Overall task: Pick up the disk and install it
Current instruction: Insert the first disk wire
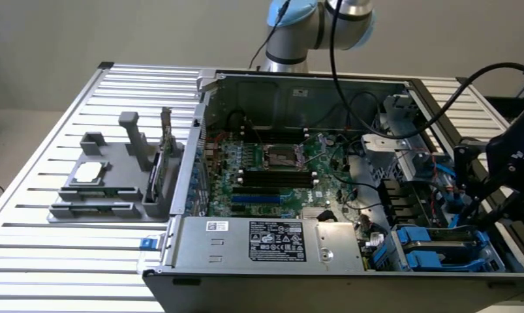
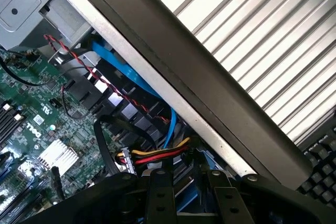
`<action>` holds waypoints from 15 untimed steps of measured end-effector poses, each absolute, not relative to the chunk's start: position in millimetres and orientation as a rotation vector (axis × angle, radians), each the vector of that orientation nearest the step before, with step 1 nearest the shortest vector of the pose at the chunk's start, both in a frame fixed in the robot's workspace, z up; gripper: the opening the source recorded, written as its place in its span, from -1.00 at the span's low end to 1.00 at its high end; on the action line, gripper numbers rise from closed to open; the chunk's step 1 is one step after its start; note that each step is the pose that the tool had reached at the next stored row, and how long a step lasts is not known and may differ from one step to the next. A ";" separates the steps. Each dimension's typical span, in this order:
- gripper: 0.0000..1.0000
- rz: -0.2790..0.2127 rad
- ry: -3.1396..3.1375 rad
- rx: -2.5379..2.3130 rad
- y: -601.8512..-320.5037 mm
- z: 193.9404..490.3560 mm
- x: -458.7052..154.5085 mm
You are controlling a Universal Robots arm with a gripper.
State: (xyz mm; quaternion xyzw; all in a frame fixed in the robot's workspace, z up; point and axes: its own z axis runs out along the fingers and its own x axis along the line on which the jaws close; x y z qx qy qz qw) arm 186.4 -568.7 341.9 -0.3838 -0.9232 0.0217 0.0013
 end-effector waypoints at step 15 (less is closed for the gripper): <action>-0.40 0.085 -2.866 -1.243 -568.8 341.5 191.4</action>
